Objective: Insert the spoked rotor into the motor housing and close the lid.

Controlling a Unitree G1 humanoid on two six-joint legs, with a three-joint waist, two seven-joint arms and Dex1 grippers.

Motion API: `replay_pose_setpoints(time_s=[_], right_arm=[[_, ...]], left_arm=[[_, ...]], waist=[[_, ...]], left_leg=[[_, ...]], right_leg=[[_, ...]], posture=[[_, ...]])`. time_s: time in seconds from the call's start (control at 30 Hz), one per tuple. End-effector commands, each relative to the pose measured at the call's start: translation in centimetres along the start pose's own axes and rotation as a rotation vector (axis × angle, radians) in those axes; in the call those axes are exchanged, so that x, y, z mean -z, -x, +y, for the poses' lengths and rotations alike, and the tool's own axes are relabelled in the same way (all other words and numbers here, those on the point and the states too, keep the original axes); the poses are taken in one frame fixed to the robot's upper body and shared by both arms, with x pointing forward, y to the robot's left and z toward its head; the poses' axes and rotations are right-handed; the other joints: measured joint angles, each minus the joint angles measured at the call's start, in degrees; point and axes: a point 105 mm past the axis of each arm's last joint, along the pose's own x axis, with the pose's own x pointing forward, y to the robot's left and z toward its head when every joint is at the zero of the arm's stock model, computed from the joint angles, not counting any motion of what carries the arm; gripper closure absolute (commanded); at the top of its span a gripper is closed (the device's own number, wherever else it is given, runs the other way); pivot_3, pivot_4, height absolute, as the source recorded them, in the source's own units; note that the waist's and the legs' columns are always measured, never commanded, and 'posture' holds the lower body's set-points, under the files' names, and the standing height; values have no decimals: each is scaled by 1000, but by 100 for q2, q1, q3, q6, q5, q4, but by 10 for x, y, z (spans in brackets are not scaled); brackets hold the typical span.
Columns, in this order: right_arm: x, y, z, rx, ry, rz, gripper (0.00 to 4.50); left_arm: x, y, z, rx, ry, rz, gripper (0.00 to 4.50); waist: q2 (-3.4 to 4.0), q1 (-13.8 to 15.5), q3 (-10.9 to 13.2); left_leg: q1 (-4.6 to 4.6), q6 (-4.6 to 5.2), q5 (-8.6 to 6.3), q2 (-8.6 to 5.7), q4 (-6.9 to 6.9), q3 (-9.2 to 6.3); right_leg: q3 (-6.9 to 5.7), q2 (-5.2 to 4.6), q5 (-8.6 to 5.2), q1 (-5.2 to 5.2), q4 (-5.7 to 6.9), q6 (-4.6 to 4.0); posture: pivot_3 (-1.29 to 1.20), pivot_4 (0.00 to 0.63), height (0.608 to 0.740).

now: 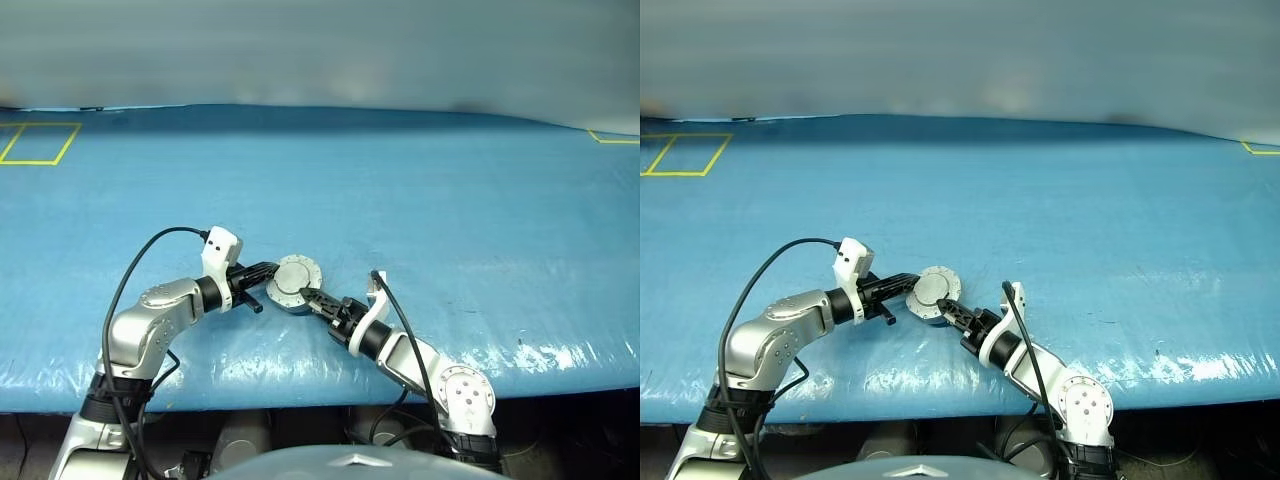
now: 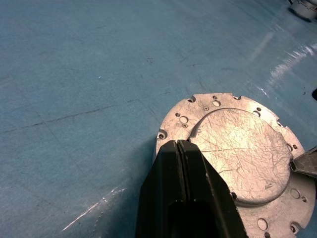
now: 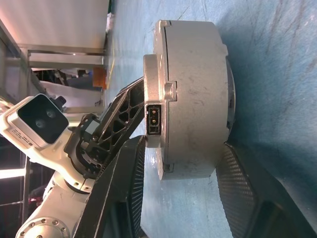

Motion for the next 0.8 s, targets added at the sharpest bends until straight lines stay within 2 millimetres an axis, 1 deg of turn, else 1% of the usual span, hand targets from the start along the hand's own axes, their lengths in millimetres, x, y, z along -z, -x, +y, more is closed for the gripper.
replay_pose_setpoints(time_s=[0.03,0.13,0.17,0.23,0.33,0.6,0.7,0.77,0.8], right_arm=[[4,3,-3,6,-3,18,2748],[8,4,-3,0,3,44,2748],[8,4,-3,0,4,49,2825],[10,4,-4,1,10,57,3327],[10,5,-4,1,15,61,3349],[-3,1,-5,24,-3,-32,3349],[-5,0,-4,22,-19,-48,3349],[-4,1,-1,3,-24,-48,3349],[-4,1,0,-3,-25,-48,3349]], left_arm=[[6,-2,-5,21,12,23,4500],[6,-2,-5,19,13,23,4500],[6,-2,-5,20,13,23,4500],[6,-3,-5,20,14,25,4500],[7,-3,-6,20,14,26,4500],[6,-2,-7,16,28,9,4500],[1,-1,-7,13,45,-20,4500],[-7,3,-6,11,92,-70,4500],[-13,6,-3,5,131,-109,4118]], waist=[[0,0,0],[0,0,0],[0,4,0],[1,-1,0],[2,0,0],[1,-5,0],[2,-13,0],[2,-23,1],[2,-29,1]], left_leg=[[0,0,0,0,0,0],[-1,2,-1,-1,-1,0],[-1,2,-2,-1,-1,0],[-2,3,-2,-2,-2,0],[-1,3,-2,0,-2,-1],[0,3,-2,0,-2,0],[1,3,-1,0,-1,0],[1,2,-1,0,0,0],[0,2,-1,0,0,0]], right_leg=[[0,0,0,0,0,1],[1,-1,-2,0,-1,4],[1,-1,-3,0,-1,5],[1,-1,-3,-1,-1,7],[0,0,-4,0,-1,7],[1,0,-4,0,0,7],[1,0,-5,0,1,6],[2,0,-5,0,1,5],[2,0,-5,-1,1,5]], posture=[[0,150,740],[0,150,740],[0,150,740],[0,150,740],[0,150,740],[0,150,740],[0,150,740],[0,150,740],[0,150,740]])
